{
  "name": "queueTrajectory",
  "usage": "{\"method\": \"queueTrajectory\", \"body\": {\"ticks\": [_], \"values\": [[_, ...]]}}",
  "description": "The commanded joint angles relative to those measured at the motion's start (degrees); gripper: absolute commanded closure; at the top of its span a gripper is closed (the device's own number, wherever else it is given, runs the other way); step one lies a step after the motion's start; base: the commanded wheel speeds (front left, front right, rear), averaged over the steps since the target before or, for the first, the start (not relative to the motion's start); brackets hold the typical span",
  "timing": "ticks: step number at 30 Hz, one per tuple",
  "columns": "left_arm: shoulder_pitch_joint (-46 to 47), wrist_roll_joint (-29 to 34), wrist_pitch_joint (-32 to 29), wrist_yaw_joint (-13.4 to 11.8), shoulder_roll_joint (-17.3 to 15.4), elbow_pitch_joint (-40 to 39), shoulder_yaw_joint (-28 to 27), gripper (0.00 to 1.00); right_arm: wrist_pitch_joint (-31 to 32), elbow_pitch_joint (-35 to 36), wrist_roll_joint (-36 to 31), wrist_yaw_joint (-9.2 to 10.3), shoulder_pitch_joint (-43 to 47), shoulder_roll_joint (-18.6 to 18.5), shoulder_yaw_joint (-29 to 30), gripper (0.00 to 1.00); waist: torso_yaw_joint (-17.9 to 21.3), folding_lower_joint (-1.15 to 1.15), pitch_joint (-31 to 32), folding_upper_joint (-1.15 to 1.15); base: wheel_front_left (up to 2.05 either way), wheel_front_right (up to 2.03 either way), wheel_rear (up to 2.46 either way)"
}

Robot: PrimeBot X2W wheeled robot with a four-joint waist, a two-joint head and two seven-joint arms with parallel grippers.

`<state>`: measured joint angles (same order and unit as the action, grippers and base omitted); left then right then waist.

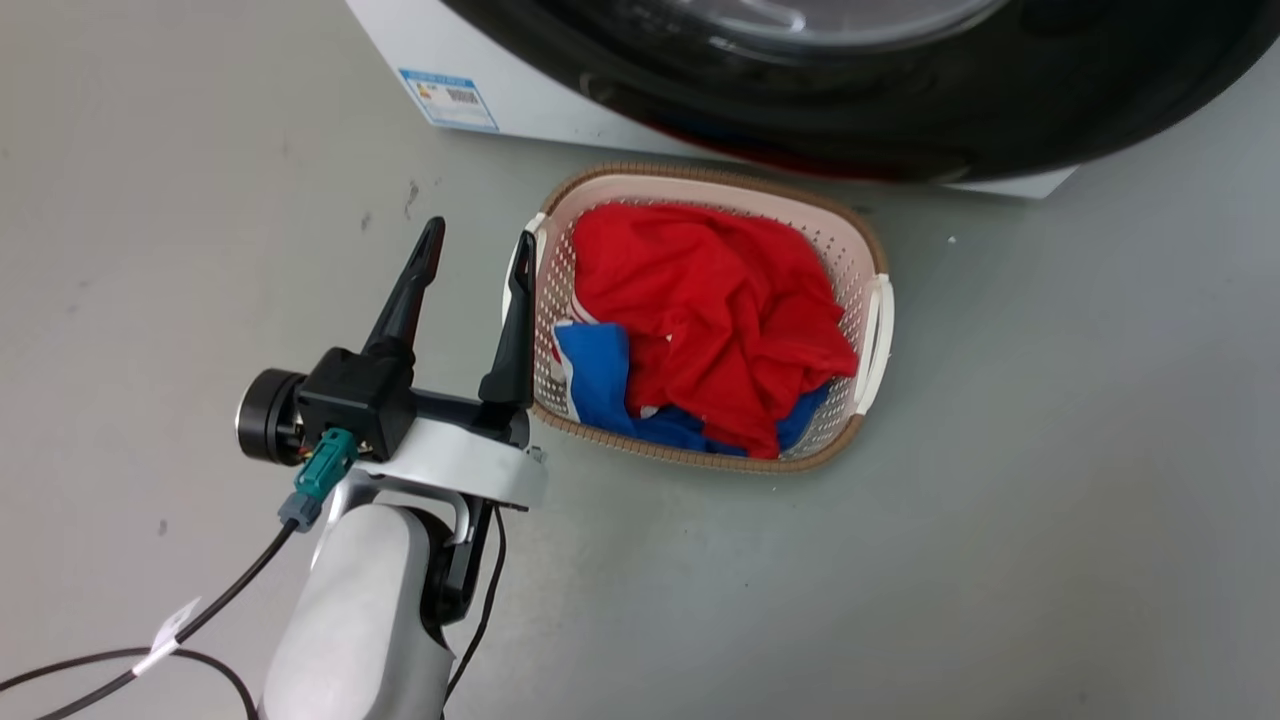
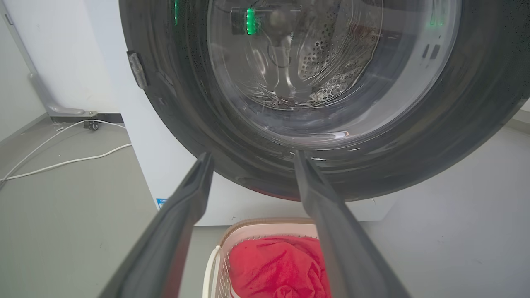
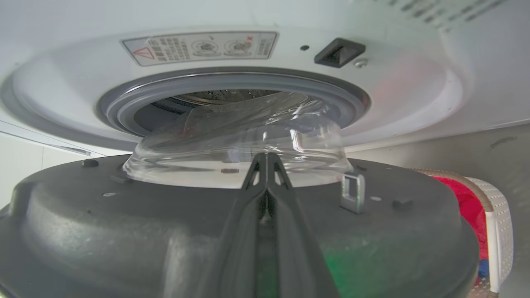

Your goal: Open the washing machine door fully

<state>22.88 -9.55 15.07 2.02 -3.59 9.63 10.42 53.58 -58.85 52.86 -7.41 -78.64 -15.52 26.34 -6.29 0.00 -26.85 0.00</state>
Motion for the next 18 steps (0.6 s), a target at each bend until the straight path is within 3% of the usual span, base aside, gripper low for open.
{"method": "queueTrajectory", "body": {"ticks": [1, 18], "values": [[-0.96, 0.34, 0.15, 0.0, 0.01, 0.28, -0.25, 0.0, 1.5, 0.71, 0.01, -0.15, 1.99, 1.54, -0.51, 1.0, 0.79, 0.0, 1.72, 0.0, 0.0, 0.0, 0.0], [-8.44, 0.1, 0.14, 0.85, 0.12, 3.73, -1.27, 0.0, 13.94, 19.79, 1.64, -0.15, 24.86, 11.13, -4.22, 1.0, 2.82, 0.0, 14.06, 0.0, 0.0, 0.0, 0.0]]}}
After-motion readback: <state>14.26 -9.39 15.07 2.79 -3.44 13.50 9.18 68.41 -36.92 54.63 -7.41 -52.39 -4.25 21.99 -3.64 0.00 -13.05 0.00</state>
